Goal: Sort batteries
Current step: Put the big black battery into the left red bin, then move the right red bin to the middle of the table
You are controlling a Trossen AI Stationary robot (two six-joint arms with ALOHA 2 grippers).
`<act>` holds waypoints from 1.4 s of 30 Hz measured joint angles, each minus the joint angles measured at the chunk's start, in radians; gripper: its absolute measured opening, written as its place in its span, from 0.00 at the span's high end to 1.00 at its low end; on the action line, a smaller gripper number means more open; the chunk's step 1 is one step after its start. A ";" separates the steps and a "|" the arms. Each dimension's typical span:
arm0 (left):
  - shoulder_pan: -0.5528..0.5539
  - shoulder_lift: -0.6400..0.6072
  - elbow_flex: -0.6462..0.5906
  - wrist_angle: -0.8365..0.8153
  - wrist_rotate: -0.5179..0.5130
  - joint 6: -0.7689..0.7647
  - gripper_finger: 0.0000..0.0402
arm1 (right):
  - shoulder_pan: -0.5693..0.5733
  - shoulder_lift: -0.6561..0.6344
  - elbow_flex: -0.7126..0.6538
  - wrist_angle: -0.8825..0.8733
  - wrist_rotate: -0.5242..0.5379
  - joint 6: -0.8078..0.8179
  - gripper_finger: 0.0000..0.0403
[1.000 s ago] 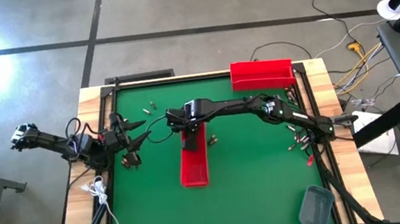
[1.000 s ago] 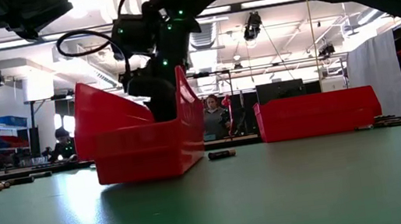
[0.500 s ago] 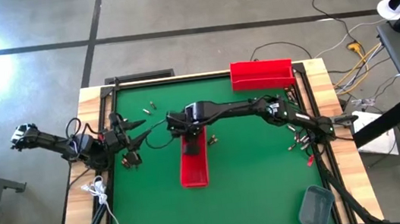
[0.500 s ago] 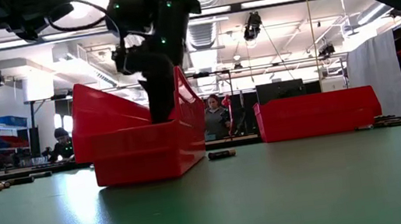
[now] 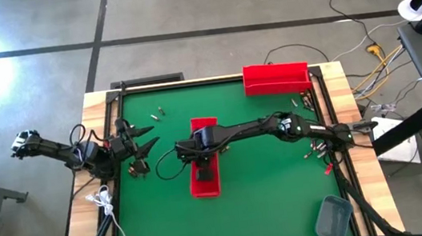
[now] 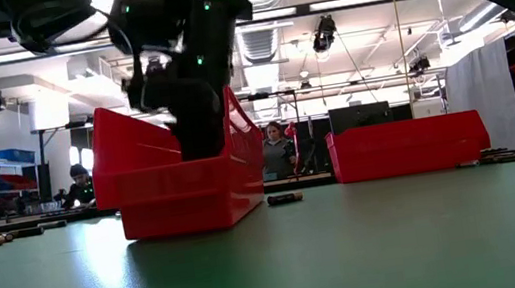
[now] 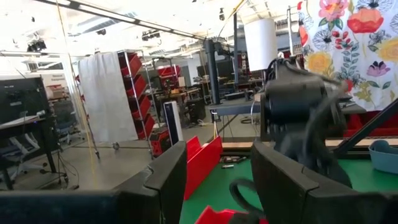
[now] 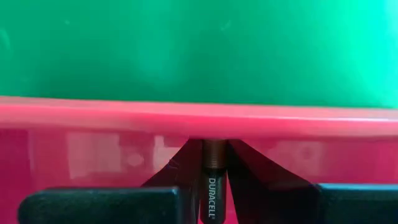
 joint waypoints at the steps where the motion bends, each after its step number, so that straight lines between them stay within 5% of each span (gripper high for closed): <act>1: 0.000 0.001 0.000 0.000 0.000 -0.009 0.61 | 0.000 0.004 -0.002 -0.001 0.000 0.000 0.87; 11: -0.001 0.003 0.000 0.014 0.006 -0.035 0.61 | 0.000 0.005 -0.022 0.013 0.001 0.007 0.87; 17: -0.003 0.011 0.028 0.007 0.140 -0.041 0.61 | 0.000 0.005 -0.081 0.041 0.003 0.039 0.87; 24: -0.003 0.034 0.039 -0.018 0.140 -0.041 0.61 | 0.000 -0.001 -0.123 0.059 0.008 0.018 0.86; 42: -0.003 0.039 0.039 -0.104 0.063 -0.044 0.61 | 0.011 -0.097 -0.086 0.030 0.030 -0.024 0.57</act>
